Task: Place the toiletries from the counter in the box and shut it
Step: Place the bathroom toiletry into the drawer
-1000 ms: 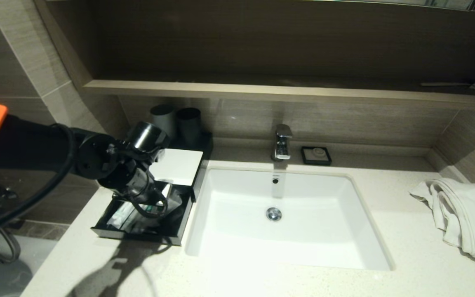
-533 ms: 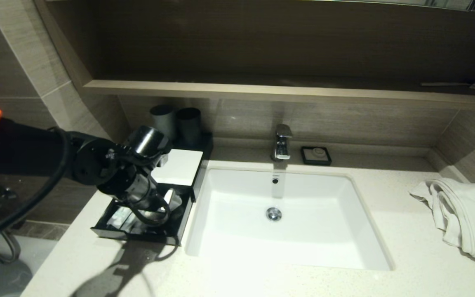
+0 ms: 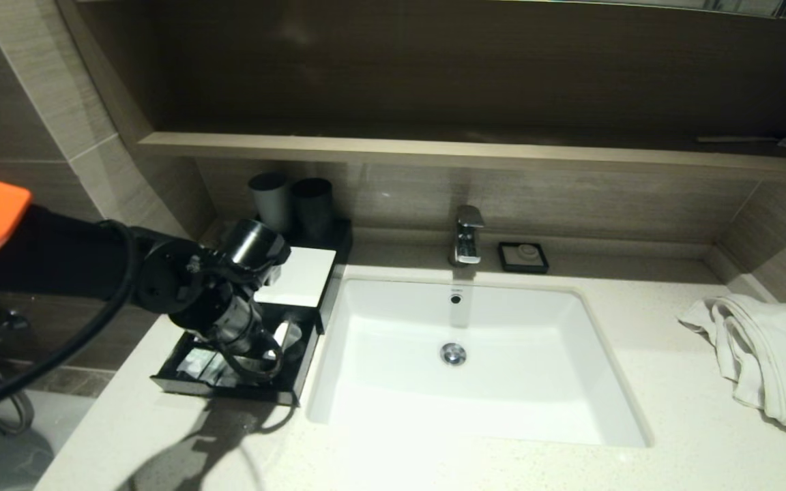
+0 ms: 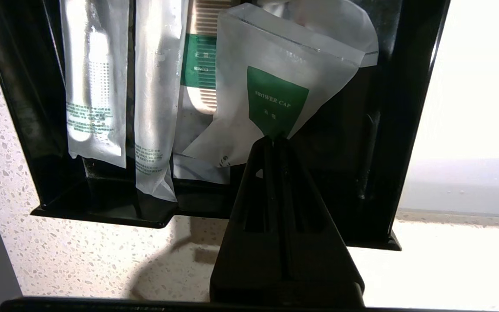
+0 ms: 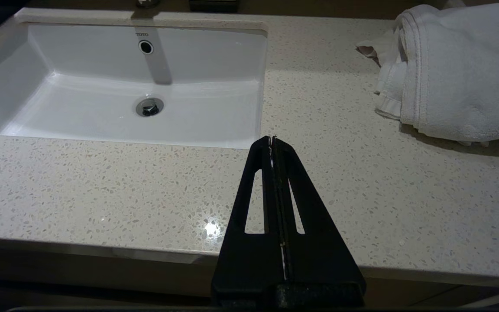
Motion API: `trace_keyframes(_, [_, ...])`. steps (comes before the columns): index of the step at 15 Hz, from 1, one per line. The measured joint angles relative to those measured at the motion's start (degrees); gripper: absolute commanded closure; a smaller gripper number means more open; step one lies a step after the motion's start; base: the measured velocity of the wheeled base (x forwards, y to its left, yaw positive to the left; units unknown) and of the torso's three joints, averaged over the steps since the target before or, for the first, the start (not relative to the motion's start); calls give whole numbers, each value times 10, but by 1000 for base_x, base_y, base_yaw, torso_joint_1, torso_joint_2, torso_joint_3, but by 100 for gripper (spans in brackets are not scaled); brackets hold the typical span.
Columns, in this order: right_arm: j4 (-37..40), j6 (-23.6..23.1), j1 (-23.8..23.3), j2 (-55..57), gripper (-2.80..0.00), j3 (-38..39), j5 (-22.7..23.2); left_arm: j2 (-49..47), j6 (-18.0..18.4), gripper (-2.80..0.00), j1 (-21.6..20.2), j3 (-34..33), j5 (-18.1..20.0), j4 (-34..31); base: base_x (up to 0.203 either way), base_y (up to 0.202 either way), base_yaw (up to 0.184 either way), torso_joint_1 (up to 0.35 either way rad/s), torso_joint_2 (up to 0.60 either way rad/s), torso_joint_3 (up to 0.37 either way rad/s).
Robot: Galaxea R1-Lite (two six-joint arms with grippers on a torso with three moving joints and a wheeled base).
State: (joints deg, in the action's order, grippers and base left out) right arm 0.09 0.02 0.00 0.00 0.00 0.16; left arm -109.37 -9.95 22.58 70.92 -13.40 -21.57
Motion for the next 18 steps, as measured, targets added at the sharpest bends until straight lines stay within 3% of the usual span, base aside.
trace_keyframes(18, [0, 0, 0, 0, 0, 0, 0, -30, -11, 0, -1, 9, 0, 2, 0, 0, 0, 0, 0, 0])
